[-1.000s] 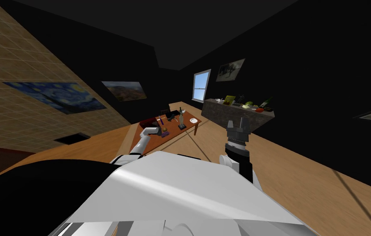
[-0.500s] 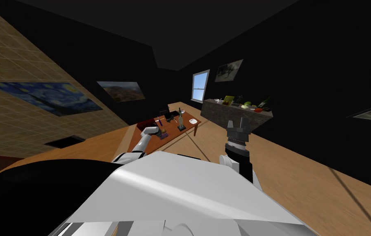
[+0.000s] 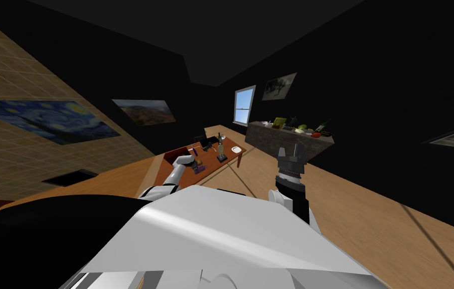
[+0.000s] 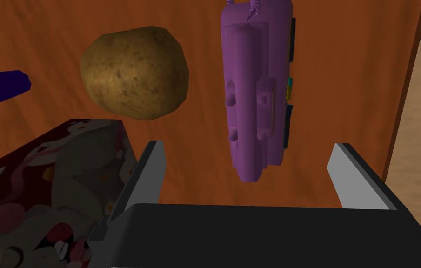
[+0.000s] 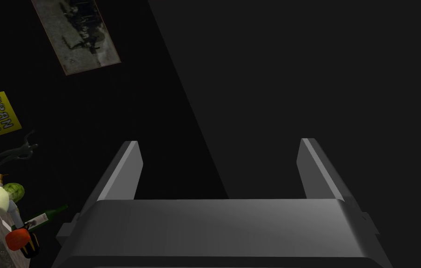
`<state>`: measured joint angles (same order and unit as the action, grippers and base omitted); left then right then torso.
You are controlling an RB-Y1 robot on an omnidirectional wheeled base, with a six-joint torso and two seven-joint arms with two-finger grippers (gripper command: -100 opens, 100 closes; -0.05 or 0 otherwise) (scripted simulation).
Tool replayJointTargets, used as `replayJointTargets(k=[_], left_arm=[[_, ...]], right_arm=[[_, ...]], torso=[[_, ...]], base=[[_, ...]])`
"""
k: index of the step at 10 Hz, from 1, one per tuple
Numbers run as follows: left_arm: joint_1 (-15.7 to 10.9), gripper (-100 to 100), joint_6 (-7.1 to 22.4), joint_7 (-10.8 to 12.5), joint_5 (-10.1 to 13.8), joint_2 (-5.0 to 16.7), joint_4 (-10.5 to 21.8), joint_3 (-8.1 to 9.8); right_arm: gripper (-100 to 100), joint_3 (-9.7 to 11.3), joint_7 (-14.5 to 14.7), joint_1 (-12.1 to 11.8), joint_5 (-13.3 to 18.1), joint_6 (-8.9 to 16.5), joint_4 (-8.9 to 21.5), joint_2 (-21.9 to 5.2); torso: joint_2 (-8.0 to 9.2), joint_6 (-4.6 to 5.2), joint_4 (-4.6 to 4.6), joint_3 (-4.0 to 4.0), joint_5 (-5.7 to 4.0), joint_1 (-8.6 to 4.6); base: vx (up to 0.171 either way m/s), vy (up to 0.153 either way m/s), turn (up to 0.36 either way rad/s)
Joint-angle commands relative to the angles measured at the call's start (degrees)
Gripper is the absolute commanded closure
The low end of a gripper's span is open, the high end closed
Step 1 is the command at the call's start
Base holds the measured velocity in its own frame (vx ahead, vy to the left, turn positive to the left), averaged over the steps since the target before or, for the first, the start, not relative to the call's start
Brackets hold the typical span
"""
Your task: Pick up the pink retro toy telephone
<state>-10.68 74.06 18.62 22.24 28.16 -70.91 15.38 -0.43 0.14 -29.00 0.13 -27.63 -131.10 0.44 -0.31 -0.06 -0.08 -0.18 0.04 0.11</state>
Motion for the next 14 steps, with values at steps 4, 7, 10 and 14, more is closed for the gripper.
replayJointTargets(k=[4,7,10,14], left_arm=[[-0.09,-100,5.98,0.95,0.16,-1.25,3.37,0.74],[0.36,0,6.46,0.91,0.22,-1.52,3.7,0.74],[0.63,-100,2.79,0.28,-0.51,-2.75,6.5,0.33],[0.65,100,2.39,0.21,-0.58,-2.91,6.86,0.27]], right_arm=[[0,0.0,0.0,0.0,0.0,0.0,0.0,-0.01],[0,0.0,0.0,0.0,0.0,0.0,0.0,0.0],[0,0.0,0.0,0.01,0.0,0.0,0.0,0.0],[0,0.0,0.0,0.01,0.0,0.0,0.0,0.01]], torso=[[-0.16,0.01,-0.04,-0.09,0.05,0.2],[0.12,0.0,0.03,0.07,0.01,0.03],[0.2,0.0,0.04,0.12,-0.01,-0.06],[0.26,0.01,0.07,0.15,-0.02,-0.09]], base=[[0.097,0.059,-0.042],[0.032,0.033,-0.009],[0.02,0.012,0.005],[0.006,0.005,0.001]])
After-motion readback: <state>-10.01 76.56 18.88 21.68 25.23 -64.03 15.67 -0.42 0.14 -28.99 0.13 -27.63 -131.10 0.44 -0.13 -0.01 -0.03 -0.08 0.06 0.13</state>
